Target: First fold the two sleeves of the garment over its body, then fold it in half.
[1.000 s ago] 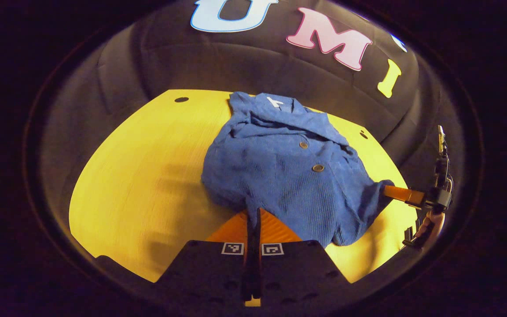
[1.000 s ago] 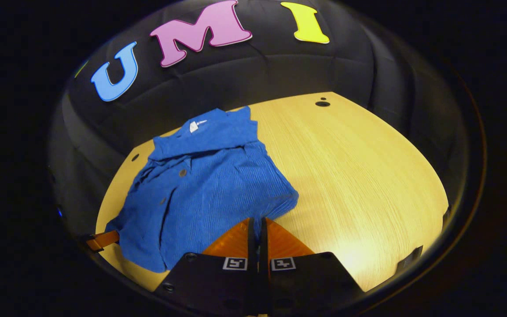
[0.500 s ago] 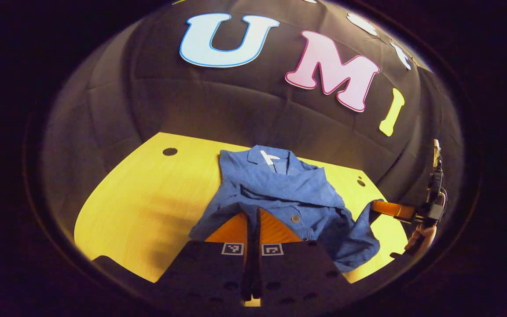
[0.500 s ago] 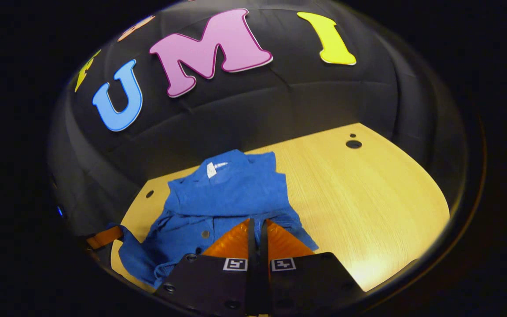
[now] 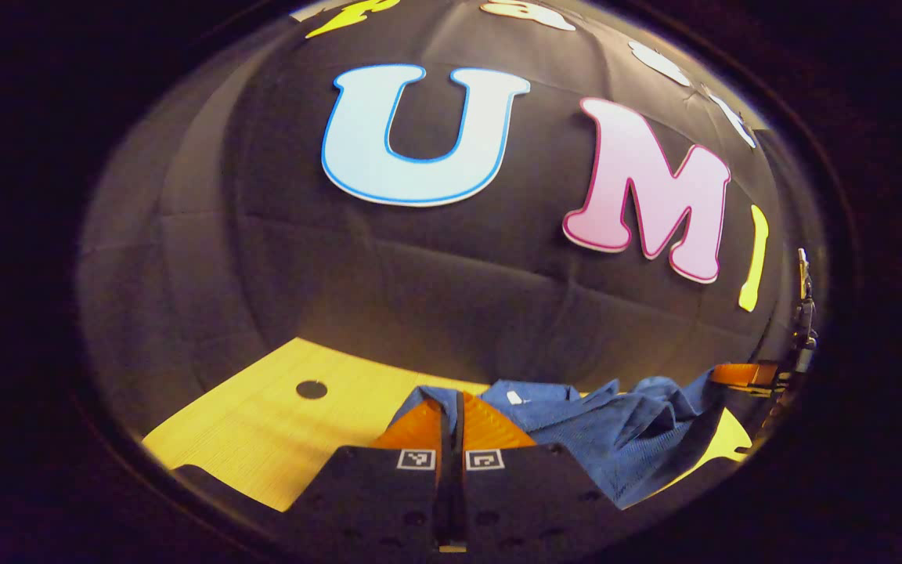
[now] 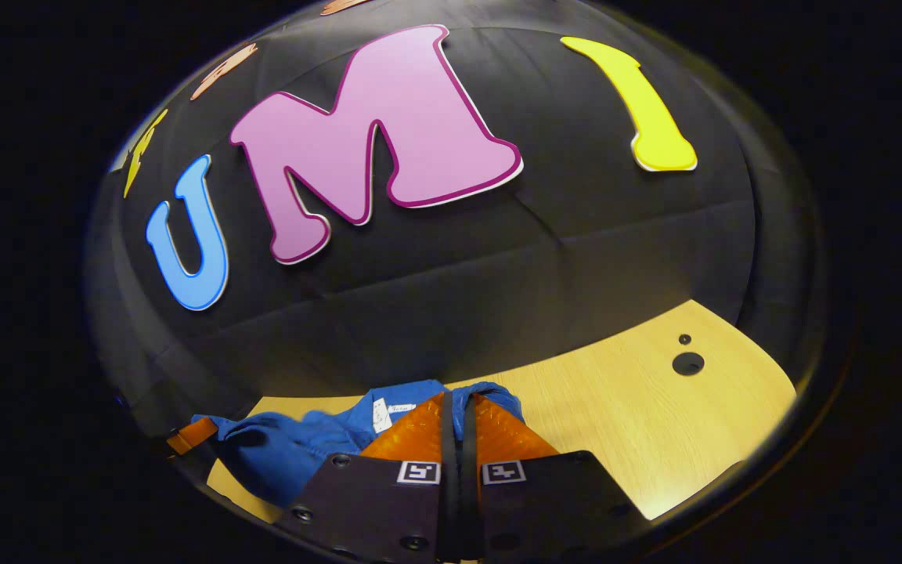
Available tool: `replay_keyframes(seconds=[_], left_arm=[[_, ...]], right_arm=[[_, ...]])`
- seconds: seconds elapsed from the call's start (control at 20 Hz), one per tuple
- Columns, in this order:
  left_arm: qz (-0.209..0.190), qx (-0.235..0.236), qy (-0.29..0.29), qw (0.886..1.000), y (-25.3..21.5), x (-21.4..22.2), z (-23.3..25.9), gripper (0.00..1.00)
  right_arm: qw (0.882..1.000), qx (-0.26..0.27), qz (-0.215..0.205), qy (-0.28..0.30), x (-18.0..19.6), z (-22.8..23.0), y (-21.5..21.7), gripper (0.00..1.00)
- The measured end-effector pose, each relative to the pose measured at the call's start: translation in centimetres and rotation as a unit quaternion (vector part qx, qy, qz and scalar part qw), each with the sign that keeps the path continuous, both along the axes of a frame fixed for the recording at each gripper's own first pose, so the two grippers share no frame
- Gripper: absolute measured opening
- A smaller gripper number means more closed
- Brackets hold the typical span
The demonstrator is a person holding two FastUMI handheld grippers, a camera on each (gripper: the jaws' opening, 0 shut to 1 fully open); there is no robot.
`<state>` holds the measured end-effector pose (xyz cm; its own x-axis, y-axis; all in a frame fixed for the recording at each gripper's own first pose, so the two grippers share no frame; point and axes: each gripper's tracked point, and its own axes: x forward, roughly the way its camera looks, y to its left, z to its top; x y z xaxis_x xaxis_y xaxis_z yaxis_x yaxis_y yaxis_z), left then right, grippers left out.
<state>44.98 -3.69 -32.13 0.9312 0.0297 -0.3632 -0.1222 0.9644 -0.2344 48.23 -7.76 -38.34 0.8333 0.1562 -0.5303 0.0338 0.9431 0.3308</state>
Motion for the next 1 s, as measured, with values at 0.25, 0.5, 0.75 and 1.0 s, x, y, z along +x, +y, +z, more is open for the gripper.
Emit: replay_keyframes(seconds=[0.25, 0.5, 0.75, 1.0], left_arm=[[0.024, -0.003, -0.028, 0.999, 1.6, 8.0, -4.5, 0.0], [0.011, -0.006, 0.003, 1.0, 0.7, 11.2, -11.0, 0.12], [-0.004, 0.045, 0.04, 0.998, -1.2, 8.6, -10.1, 0.85], [-0.029, 0.077, -0.019, 0.996, -3.4, 2.9, -3.9, 0.85]], right_arm=[[1.0, -0.016, -0.001, -0.007, 6.5, -4.6, 0.5, 0.05], [0.998, -0.005, -0.047, 0.044, 8.1, -12.1, 0.0, 0.1], [0.998, -0.038, -0.029, 0.04, 5.5, -12.1, 0.1, 0.85], [0.999, -0.035, -0.034, 0.0, 0.8, -7.6, 1.1, 0.98]])
